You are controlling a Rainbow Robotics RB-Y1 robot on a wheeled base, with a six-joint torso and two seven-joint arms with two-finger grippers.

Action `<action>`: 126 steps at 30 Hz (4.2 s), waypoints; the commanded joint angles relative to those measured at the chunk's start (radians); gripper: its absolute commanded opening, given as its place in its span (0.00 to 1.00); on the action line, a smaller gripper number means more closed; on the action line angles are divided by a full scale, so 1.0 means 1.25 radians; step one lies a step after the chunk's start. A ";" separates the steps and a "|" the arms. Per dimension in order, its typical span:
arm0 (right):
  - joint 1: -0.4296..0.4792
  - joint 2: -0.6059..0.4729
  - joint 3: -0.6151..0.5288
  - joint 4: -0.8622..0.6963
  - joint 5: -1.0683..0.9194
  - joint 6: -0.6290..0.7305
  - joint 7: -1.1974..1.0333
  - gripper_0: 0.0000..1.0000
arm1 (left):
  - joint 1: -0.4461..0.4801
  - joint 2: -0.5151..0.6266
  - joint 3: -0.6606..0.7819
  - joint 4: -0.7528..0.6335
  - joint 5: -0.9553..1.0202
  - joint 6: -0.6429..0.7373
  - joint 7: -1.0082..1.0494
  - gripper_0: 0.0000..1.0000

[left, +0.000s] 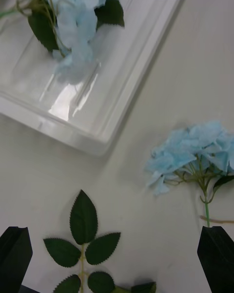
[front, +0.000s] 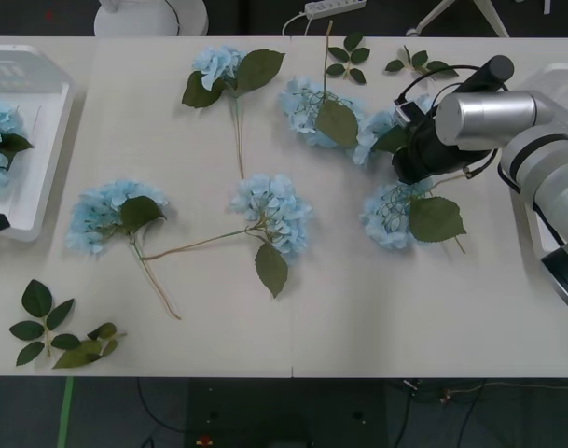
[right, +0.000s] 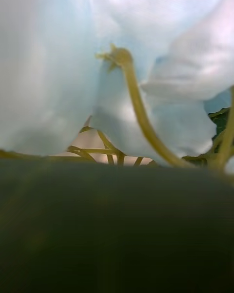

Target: Place the red flowers into the right box and the blue flowers into the left box. If a person shows an open palm, hand one flower to the person first, then continue sorting.

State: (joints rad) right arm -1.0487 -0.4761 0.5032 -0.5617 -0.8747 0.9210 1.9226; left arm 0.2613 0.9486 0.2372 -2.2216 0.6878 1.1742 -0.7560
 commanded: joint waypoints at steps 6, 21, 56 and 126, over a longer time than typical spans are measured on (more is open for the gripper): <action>-0.047 -0.169 -0.141 -0.159 -0.141 0.233 0.187 0.00 | -0.186 -0.042 -0.233 0.030 -0.101 0.085 0.053 1.00; -0.046 -0.240 -0.209 -0.294 -0.681 0.249 0.422 0.00 | -0.475 -0.081 -0.444 0.312 0.020 0.155 0.033 1.00; 0.029 -0.049 0.022 -0.692 -1.045 -0.180 0.497 0.00 | -0.610 -0.245 -0.647 0.625 -0.030 0.052 -0.031 1.00; 0.028 -0.004 0.092 -0.692 -1.044 -0.313 0.508 0.00 | -0.824 0.192 -0.522 1.048 -0.240 -0.344 -0.752 0.00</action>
State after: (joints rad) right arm -1.0122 -0.5144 0.6130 -1.3979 -2.1688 0.5390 2.5192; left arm -0.7226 1.1355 -0.4317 -0.9199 0.4078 0.7648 -1.6886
